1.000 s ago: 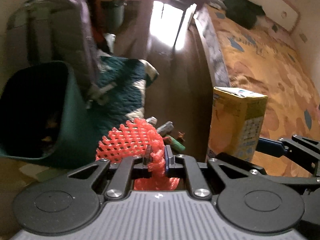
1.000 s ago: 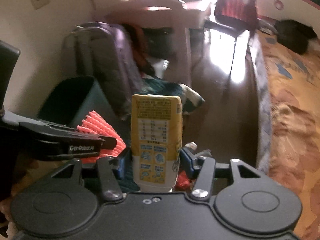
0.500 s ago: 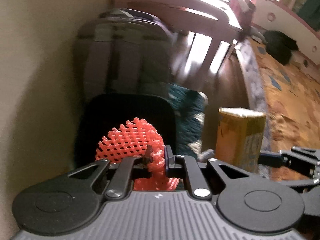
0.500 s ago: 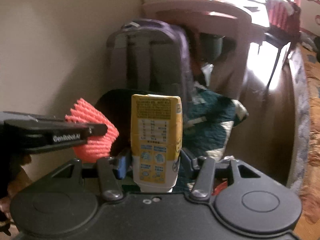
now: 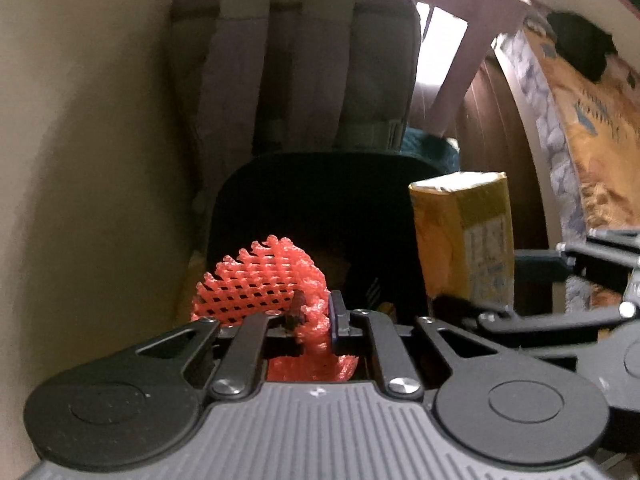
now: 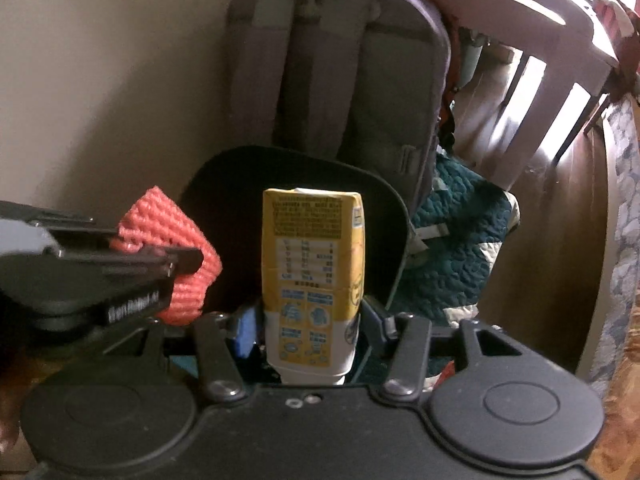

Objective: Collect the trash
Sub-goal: 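Carry the red mesh bag and yellow bottle with both tools to the green bin, then open both tools to drop the red bag and bottle into the bin, then move both tools back toward the remaining trash on the floor, then grasp the red plastic bag with the left tool while the right tool grasps the snack stick packet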

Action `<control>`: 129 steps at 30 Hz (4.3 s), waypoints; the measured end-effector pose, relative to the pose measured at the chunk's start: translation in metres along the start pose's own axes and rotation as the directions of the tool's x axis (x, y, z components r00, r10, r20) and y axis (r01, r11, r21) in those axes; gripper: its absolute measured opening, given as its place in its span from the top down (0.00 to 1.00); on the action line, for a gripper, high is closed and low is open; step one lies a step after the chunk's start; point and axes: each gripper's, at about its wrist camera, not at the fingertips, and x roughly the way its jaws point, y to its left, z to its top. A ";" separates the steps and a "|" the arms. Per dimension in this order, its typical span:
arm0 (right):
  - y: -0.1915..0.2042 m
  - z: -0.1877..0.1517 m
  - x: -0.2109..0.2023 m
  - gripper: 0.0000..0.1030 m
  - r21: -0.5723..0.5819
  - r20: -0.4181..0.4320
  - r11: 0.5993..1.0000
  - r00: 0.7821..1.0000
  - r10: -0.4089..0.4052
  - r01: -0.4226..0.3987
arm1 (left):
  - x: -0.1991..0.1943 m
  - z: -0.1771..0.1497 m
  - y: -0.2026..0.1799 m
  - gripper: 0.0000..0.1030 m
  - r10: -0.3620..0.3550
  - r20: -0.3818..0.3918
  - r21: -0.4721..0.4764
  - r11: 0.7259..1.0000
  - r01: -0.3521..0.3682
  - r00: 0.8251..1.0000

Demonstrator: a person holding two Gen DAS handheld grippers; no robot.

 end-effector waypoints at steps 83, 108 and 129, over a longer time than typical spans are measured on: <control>-0.251 -0.198 -0.132 0.00 0.055 0.377 0.996 0.925 0.040 -0.065 | -0.034 -0.066 -0.255 0.18 -0.159 0.276 -0.043 0.983 0.178 0.948; -0.378 -0.374 0.261 0.00 0.160 0.113 0.986 0.992 -0.057 0.038 | 0.420 -0.152 -0.384 0.18 -0.077 -0.061 -0.034 0.997 0.075 0.995; -0.385 -0.442 0.496 0.28 0.112 -0.119 0.993 0.993 -0.022 0.035 | 0.662 -0.200 -0.370 0.19 0.011 -0.288 -0.082 0.996 -0.036 0.957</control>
